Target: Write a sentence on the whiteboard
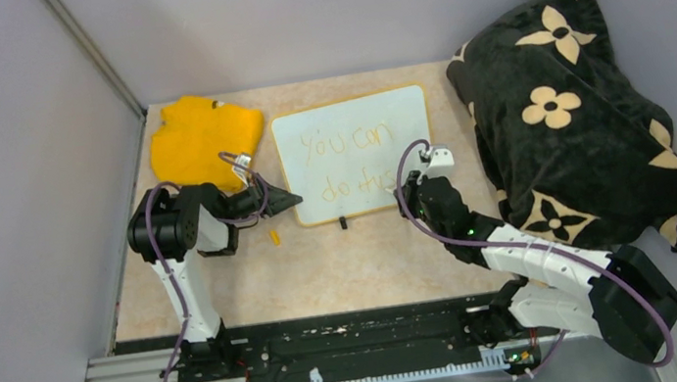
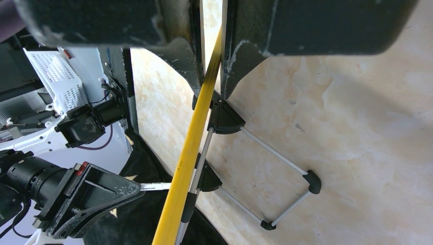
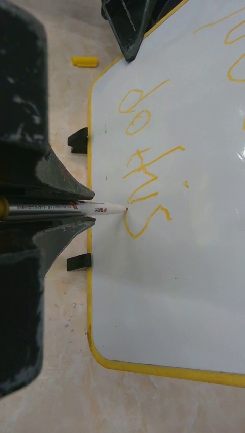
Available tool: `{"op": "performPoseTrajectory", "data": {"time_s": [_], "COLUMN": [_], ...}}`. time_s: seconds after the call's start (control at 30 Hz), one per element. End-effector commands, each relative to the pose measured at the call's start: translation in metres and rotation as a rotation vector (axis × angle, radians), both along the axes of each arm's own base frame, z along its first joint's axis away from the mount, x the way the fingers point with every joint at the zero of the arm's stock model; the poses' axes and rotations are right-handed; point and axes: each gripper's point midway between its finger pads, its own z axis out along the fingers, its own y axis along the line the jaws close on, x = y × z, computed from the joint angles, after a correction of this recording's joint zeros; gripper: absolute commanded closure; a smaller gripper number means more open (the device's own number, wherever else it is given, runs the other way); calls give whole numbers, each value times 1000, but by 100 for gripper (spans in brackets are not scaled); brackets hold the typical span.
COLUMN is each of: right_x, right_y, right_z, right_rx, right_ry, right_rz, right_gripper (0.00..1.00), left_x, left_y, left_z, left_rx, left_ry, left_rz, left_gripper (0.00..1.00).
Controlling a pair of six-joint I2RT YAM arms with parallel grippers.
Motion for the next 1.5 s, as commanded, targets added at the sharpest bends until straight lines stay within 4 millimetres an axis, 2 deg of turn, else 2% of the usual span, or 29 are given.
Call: {"op": "performPoseTrajectory", "data": {"time_s": [0.0, 0.67, 0.77, 0.87, 1.0, 1.33, 1.47], "right_x": [6, 0, 1, -1, -8, -36, -42], "right_y": [8, 15, 14, 10, 0, -47, -65], "right_z": [16, 12, 16, 29, 45, 76, 68], "right_rx": [52, 87, 89, 100, 105, 88, 47], "right_ry": [-44, -30, -35, -58, -84, -157, -152], "right_rz": [4, 38, 33, 23, 11, -72, -126], "right_gripper": [100, 100, 100, 100, 100, 100, 100], "left_x": [5, 5, 4, 5, 4, 5, 5], "left_y": [0, 0, 0, 0, 0, 0, 0], "left_z": [0, 0, 0, 0, 0, 0, 0], "left_rx": [-9, -9, -8, -9, -9, -8, -9], "left_ry": [-46, -46, -45, -45, -45, -46, -44], "left_rz": [21, 22, 20, 22, 20, 21, 20], "left_gripper": [100, 100, 100, 100, 100, 100, 100]}}
